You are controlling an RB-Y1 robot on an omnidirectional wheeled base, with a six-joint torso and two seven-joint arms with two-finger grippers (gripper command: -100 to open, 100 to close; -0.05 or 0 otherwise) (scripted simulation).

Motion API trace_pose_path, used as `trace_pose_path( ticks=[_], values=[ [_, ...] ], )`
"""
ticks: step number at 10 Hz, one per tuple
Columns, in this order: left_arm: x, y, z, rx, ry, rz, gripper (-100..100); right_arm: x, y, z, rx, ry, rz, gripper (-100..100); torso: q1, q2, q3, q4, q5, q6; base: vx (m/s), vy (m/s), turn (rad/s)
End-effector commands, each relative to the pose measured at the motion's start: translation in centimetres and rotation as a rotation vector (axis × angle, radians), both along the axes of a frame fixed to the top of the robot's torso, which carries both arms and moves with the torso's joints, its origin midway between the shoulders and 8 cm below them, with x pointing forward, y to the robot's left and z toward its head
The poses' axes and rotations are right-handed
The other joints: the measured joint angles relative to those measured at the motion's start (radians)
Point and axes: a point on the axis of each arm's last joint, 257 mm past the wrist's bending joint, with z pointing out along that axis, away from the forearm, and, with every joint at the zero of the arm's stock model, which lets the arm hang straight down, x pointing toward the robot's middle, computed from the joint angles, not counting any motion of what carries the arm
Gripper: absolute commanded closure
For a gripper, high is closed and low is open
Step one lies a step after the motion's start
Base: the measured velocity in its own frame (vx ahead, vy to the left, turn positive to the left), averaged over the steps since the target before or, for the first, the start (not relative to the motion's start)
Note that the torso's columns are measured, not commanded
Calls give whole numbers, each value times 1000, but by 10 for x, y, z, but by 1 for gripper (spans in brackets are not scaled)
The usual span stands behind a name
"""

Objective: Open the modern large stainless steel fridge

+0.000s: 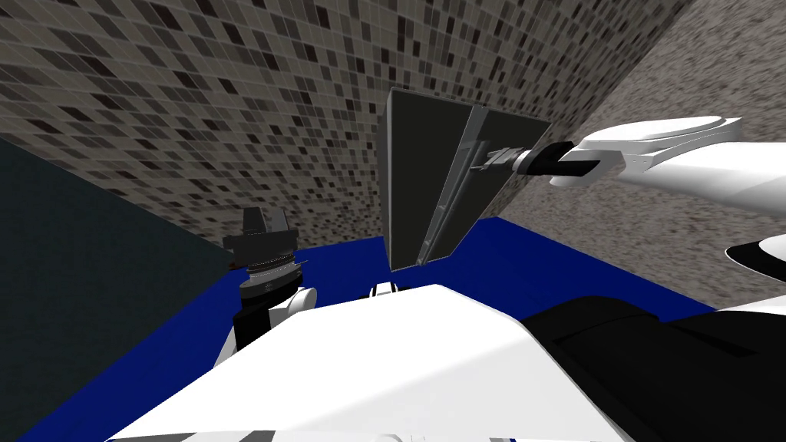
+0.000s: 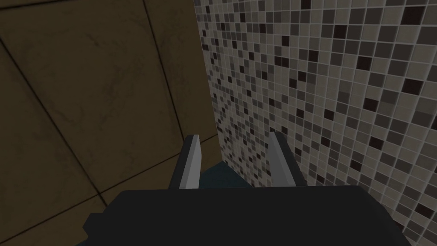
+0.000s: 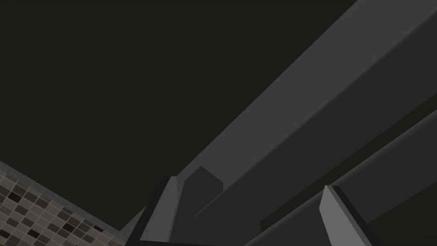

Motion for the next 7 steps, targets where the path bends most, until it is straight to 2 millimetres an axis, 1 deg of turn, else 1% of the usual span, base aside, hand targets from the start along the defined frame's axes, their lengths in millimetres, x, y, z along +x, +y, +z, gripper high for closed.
trace_pose_path(
  ticks=[1,2,3,4,5,7],
  values=[
    [0,0,0,0,0,0,0,3,12,20,-17,-23,10,100,2,3,2,3,3,0,-29,56,-28],
    [0,0,0,0,0,0,0,3,8,1,-17,5,13,100,3,5,3,5,5,-1,-8,10,-20],
    [0,0,0,0,0,0,0,0,-9,1,-2,0,-26,100,3,6,5,2,3,0,14,157,-318],
    [0,0,0,0,0,0,0,0,-9,1,-2,0,-26,100,5,8,8,2,-1,9,4,210,-227],
    [0,0,0,0,0,0,0,-2,-16,2,1,-4,-41,100,5,12,11,1,-2,3,-6,177,-163],
    [0,0,0,0,0,0,0,-5,-30,3,7,-10,-73,100,10,13,13,1,0,0,-1,200,-236]
  ],
)
